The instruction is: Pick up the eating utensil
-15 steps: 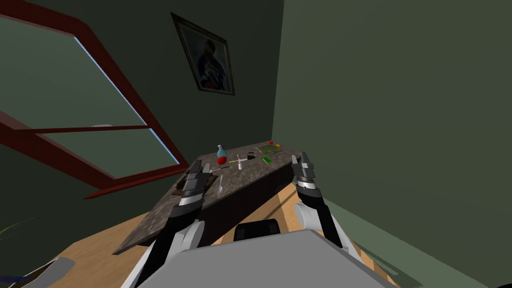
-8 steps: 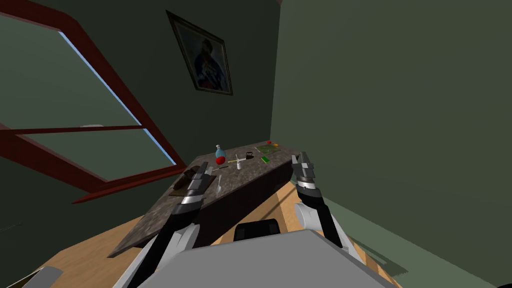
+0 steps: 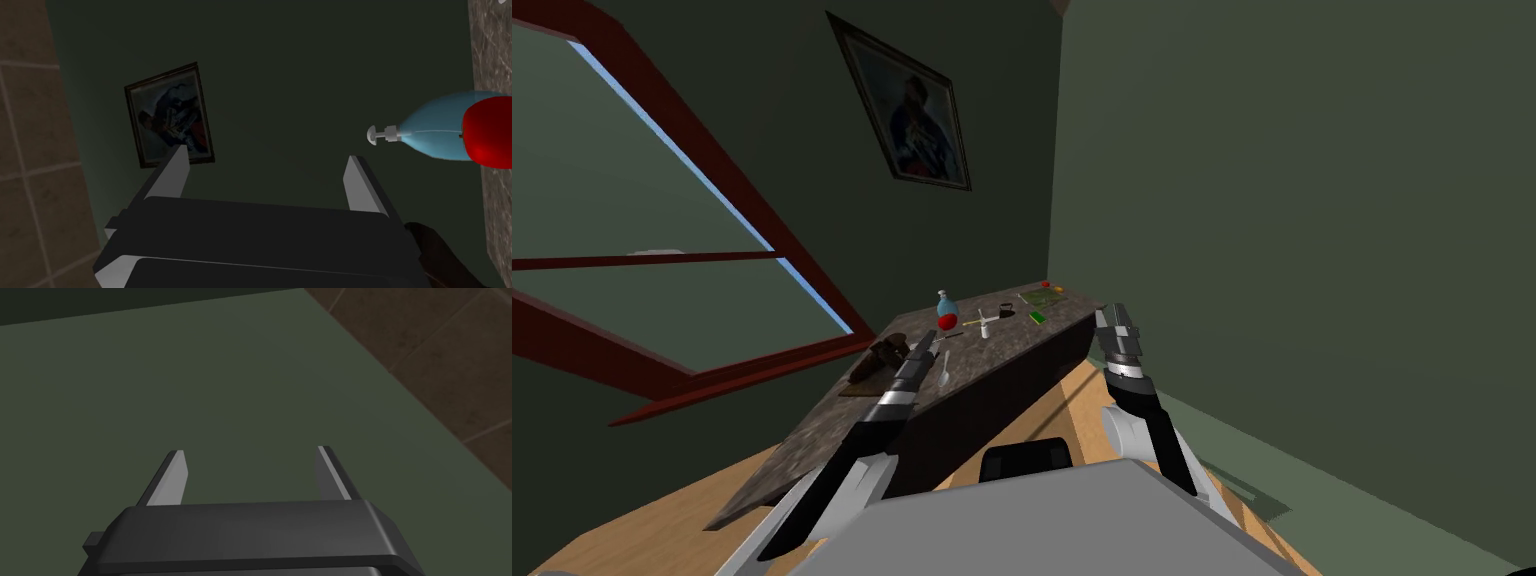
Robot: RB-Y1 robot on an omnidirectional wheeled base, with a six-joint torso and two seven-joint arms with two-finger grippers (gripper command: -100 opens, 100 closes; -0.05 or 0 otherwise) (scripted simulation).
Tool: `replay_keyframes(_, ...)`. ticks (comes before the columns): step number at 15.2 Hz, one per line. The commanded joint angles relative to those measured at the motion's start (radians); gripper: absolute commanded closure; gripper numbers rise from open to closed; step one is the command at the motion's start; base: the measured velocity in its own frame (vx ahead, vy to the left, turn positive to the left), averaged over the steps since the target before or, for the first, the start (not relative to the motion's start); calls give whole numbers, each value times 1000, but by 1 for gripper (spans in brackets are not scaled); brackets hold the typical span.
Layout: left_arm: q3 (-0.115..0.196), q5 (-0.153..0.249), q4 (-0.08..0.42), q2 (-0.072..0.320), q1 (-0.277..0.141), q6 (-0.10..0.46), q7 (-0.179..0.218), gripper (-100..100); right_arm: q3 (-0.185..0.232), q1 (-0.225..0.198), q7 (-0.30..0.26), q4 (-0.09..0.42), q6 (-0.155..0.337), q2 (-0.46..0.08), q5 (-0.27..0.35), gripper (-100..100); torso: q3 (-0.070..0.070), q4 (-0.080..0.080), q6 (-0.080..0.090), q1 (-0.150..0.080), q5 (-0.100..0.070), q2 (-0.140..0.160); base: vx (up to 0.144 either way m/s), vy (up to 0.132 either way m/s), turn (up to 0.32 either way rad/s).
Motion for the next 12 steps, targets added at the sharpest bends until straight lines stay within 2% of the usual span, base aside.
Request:
replay_keyframes(1, -2, 4, 5, 24, 1, 44, 1, -100, 0, 0, 0, 0, 0, 0, 0, 0, 0, 0, 0, 0, 0, 0, -33, -19, -61)
replay_keyframes(2, 1, 13, 22, 58, 1, 67, 5, -100, 0, 0, 0, 0, 0, 0, 0, 0, 0, 0, 0, 0, 0, 0, -32, -20, -89)
replay_keyframes(3, 1, 13, 22, 58, 1, 80, 5, -100, 0, 0, 0, 0, 0, 0, 0, 0, 0, 0, 0, 0, 0, 0, -29, -18, -71)
replay_keyframes(4, 3, 21, 39, 92, 0, 104, 10, -100, 0, 0, 0, 0, 0, 0, 0, 0, 0, 0, 0, 0, 0, 0, -29, -22, -84)
replay_keyframes(5, 3, 21, 39, 92, 0, 117, 10, -100, 0, 0, 0, 0, 0, 0, 0, 0, 0, 0, 0, 0, 0, 0, -28, -22, -74)
replay_keyframes(6, 5, 30, 56, 127, -1, 149, 15, -100, 0, 0, 0, 0, 0, 0, 0, 0, 0, 0, 0, 0, 0, 0, -30, -22, -84)
replay_keyframes(7, 5, 30, 56, 127, -1, 155, 15, -100, 0, 0, 0, 0, 0, 0, 0, 0, 0, 0, 0, 0, 0, 0, -27, -21, -68)
replay_keyframes(8, 7, 40, 74, 160, -2, 187, 20, -100, 0, 0, 0, 0, 0, 0, 0, 0, 0, 0, 0, 0, 0, 0, -25, -24, -91)
replay_keyframes(9, 7, 40, 74, 162, -2, 194, 20, -100, 0, 0, 0, 0, 0, 0, 0, 0, 0, 0, 0, 0, 0, 0, -27, -25, -74)
replay_keyframes(10, 9, 49, 92, 197, -2, 230, 25, -100, 0, 0, 0, 0, 0, 0, 0, 0, 0, 0, 0, 0, 0, 0, -31, -29, -99)
replay_keyframes(11, 9, 49, 92, 198, -2, 234, 25, -100, 0, 0, 0, 0, 0, 0, 0, 0, 0, 0, 0, -1, 0, 0, -28, -27, -78)
replay_keyframes(12, 11, 59, 110, 225, -3, 263, 31, -100, 0, 0, 0, 0, 0, 0, 0, 0, 0, 0, 0, 0, 0, 0, -28, -32, -102)
